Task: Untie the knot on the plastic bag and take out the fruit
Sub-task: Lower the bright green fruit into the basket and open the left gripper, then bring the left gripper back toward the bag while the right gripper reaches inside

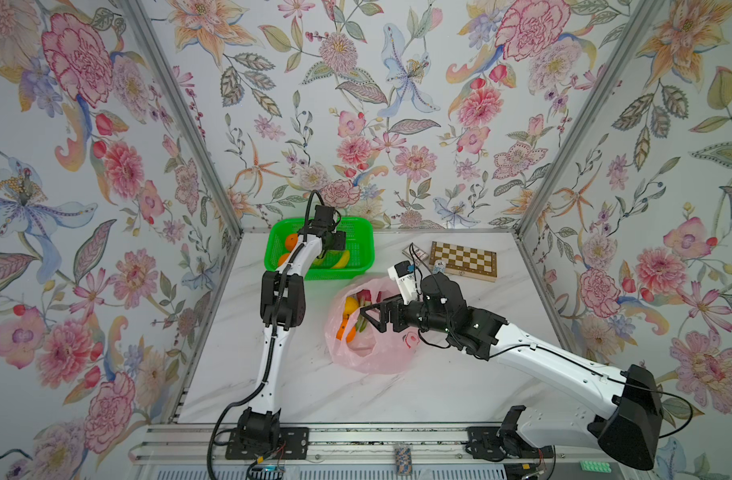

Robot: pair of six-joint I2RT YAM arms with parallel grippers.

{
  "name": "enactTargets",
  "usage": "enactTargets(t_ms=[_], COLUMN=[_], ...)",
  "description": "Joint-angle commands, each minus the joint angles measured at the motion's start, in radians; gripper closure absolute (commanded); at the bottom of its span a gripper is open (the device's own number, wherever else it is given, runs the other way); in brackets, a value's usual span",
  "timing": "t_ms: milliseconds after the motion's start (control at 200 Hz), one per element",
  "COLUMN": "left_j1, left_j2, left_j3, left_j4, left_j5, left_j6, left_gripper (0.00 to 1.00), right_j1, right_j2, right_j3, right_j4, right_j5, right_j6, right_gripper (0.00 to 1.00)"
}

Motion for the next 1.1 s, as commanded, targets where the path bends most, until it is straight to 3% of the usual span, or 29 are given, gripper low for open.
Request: enactTargets(t_ms=[0,130,315,480,610,791,1011,1096], left_j1=[0.009,0.009,0.009,0.009,0.008,-0.005,-0.056,-0.088], left_j2=[0.003,-0.063,-0.195,-0.381,-0.571,-0.835,-1.14,-1.225], left_j3=[0.008,-0.019,-0.076,-0.192,-0.372,-0.629,-0.889,-0.976], left_j4=[0.003,0.002,-0.005,0.013,0.092,0.195,0.224,0.223], left_j5=[0.017,0.007,-0.001,0.105,0.203,0.283,0.223,0.175], left_j6=[-0.015,0.0,0.007,-0.035,-0.105,-0.185,-0.203,-0.196], left_gripper=[0.2,0.09,0.08,0.09,0.11,0.14,0.15,0.15], right_j1=[0.007,0.007,0.007,-0.004,-0.024,-0.057,-0.073,-0.067], right_j2=[-0.035,-0.057,-0.092,-0.102,-0.092,-0.029,0.093,0.147], right_j3=[-0.019,-0.031,-0.067,-0.103,-0.133,-0.14,-0.113,-0.116], right_j4=[0.026,0.026,0.044,0.049,0.049,0.048,0.061,0.095], right_j5=[0.025,0.064,0.104,0.16,0.193,0.159,0.064,-0.002], right_j6=[0.009,0.007,0.014,0.043,0.079,0.13,0.139,0.124], right_gripper=[0.02,0.01,0.01,0.01,0.04,0.17,0.38,0.4])
